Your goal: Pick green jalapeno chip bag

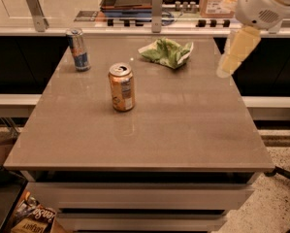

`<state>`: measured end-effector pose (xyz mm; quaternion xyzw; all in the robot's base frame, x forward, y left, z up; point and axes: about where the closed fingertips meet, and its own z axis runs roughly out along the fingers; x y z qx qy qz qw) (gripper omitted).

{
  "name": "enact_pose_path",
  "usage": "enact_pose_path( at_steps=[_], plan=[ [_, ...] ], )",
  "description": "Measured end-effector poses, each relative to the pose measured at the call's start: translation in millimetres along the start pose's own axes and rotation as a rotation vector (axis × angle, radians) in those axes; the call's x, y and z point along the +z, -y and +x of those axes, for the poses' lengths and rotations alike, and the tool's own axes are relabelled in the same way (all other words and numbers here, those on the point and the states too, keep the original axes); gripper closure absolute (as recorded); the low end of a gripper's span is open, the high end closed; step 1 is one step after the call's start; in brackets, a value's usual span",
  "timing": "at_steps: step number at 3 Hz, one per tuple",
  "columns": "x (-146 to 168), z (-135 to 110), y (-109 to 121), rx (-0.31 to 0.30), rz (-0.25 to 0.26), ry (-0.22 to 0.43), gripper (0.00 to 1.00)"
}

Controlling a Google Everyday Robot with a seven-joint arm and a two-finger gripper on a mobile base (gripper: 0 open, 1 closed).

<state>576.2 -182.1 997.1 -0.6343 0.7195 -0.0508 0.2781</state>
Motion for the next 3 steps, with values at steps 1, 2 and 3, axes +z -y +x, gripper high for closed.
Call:
enact_pose_path(
  at_steps=[1, 2, 3],
  plan=[
    [28.0, -16.8, 22.1, 0.032, 0.022, 0.115, 0.00],
    [58.0, -38.8, 41.5, 0.045, 0.021, 0.201, 0.00],
    [85.1, -58.7, 54.4, 0.054, 0.046, 0.240, 0.00]
  ],
)
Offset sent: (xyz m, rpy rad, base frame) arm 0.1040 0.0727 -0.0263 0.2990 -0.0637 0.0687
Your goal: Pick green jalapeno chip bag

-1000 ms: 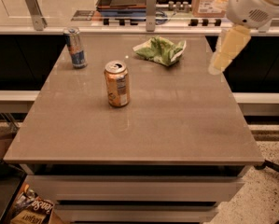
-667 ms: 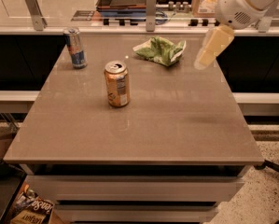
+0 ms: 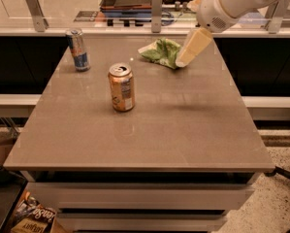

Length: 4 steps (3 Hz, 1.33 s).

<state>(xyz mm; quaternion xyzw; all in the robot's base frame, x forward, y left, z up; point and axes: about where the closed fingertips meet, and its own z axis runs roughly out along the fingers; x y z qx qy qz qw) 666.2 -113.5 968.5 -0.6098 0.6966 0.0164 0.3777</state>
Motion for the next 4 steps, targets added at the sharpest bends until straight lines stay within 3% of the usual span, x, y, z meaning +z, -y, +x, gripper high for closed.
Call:
enact_pose_path(
  at_steps=[1, 2, 4],
  plan=[
    [23.5, -3.2, 10.5, 0.005, 0.061, 0.000, 0.00],
    [23.6, -3.2, 10.5, 0.005, 0.061, 0.000, 0.00],
    [56.6, 13.9, 11.3, -0.078, 0.089, -0.133, 0.00]
  ],
)
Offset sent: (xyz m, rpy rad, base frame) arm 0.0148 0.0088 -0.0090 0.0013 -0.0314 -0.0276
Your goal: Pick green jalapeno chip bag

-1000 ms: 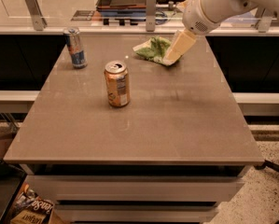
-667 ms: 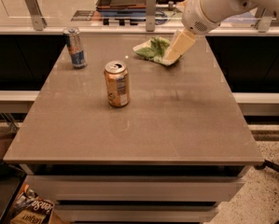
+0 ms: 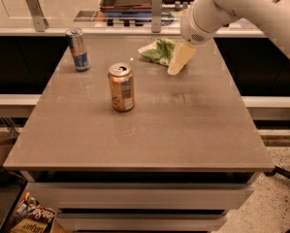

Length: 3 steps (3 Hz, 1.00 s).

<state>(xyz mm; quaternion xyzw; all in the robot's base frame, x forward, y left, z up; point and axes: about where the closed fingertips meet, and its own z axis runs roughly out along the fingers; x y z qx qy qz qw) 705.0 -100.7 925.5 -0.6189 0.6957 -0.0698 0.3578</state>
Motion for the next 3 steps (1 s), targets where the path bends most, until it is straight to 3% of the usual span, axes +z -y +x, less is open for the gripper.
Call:
enact_pose_path(
  at_steps=[1, 3],
  plan=[
    [18.8, 14.6, 4.0, -0.040, 0.021, -0.034, 0.00],
    [45.6, 42.4, 23.6, -0.051, 0.063, -0.024, 0.00]
  ],
)
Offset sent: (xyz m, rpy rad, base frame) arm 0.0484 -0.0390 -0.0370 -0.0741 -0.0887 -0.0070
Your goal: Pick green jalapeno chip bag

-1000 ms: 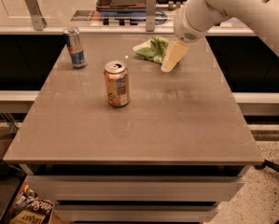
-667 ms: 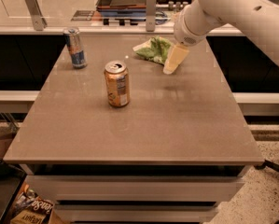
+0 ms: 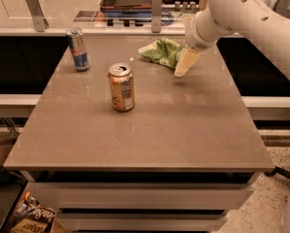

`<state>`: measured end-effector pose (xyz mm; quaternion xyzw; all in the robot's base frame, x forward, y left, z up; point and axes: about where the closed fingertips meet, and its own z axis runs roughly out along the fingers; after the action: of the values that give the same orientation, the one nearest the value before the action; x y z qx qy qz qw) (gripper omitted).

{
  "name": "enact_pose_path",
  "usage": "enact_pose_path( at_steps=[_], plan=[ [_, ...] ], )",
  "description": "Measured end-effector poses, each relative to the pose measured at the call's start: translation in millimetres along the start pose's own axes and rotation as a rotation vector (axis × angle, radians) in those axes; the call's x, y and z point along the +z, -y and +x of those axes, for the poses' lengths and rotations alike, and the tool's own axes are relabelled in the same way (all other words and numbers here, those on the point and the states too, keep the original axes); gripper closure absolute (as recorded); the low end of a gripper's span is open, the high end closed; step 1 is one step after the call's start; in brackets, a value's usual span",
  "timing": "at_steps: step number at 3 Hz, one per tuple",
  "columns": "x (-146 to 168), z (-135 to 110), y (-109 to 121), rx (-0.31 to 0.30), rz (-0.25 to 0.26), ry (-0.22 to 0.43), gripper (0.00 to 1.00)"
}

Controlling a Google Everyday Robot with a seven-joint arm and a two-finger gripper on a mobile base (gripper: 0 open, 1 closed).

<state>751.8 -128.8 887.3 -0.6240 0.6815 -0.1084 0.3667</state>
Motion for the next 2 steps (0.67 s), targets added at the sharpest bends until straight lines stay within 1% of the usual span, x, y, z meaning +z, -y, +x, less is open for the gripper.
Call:
enact_pose_path(
  at_steps=[1, 2],
  plan=[
    [14.3, 1.0, 7.0, 0.013, 0.020, 0.033, 0.00],
    [24.7, -8.3, 14.6, 0.019, 0.042, 0.072, 0.00]
  ],
)
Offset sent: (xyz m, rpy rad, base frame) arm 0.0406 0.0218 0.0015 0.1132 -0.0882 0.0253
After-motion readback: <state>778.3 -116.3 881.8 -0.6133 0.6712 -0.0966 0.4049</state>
